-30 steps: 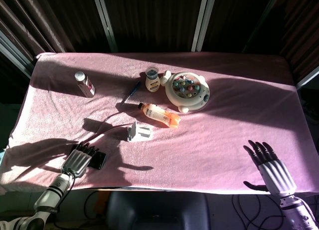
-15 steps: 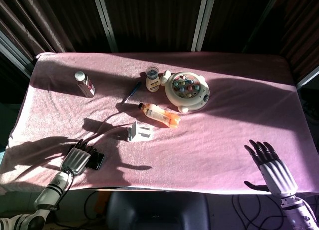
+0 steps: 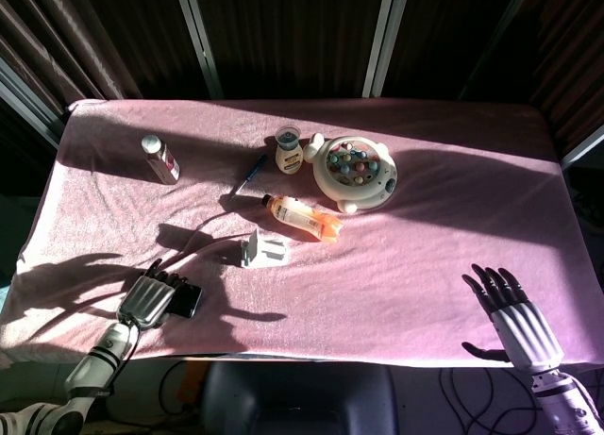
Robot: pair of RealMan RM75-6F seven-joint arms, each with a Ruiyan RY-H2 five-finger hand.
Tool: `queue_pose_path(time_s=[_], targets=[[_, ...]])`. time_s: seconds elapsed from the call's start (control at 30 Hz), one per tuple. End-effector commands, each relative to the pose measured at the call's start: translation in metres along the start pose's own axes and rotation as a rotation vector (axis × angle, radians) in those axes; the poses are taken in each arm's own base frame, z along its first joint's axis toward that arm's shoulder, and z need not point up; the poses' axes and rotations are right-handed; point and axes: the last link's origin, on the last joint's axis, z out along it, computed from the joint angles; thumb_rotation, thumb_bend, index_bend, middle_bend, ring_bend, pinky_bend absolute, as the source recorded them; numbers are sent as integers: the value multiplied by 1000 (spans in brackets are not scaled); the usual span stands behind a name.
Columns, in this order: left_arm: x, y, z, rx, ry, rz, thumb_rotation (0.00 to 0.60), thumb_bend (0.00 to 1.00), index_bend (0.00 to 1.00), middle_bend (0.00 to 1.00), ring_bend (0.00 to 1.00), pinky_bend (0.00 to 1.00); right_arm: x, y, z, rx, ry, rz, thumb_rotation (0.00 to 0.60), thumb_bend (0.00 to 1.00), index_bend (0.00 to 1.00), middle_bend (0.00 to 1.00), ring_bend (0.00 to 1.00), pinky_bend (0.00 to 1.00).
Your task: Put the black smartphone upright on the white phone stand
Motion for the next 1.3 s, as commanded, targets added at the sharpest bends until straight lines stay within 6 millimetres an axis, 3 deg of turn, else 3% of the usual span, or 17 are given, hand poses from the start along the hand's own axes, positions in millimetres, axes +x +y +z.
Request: queue_pose_path(time_s=[0.03, 0.2, 0.37, 0.6, 0.73, 0.77, 1.03, 1.3], targets=[[13, -10, -11, -5, 148, -103, 600, 381, 870, 1000, 600, 13, 0, 0, 0, 0, 2, 1, 600, 177, 0, 0, 0, 23], [32, -26, -21, -17, 293, -313, 600, 385, 870, 1000, 600, 10, 0, -1, -1, 4, 1, -1, 600, 177, 0, 0, 0, 23], [54, -34, -20, -51, 373, -669, 600, 385, 870, 1000, 599, 20, -2, -2, 0, 6, -6, -7, 600, 177, 0, 0, 0, 23], [84, -37, 3, -104, 282, -1120, 600, 385, 871, 1000, 598, 29, -4, -3, 3, 5, -17, -15, 600, 177, 0, 0, 0, 23], [92, -36, 9, -119, 247, -1217, 600, 385, 871, 1000, 594, 30, -4, -3, 3, 4, -18, -17, 600, 177, 0, 0, 0, 23], [104, -30, 18, -160, 253, -1301, 600, 386, 872, 1000, 591, 31, -5, -3, 4, 1, -21, -19, 600, 177, 0, 0, 0, 23], [102, -9, 64, -273, 292, -1340, 600, 385, 872, 1000, 580, 31, -5, -2, 4, -2, -23, -18, 600, 177, 0, 0, 0, 23], [80, 5, 75, -373, 321, -1262, 600, 377, 871, 1000, 562, 37, -2, 1, 3, -11, -14, -4, 600, 177, 0, 0, 0, 23]])
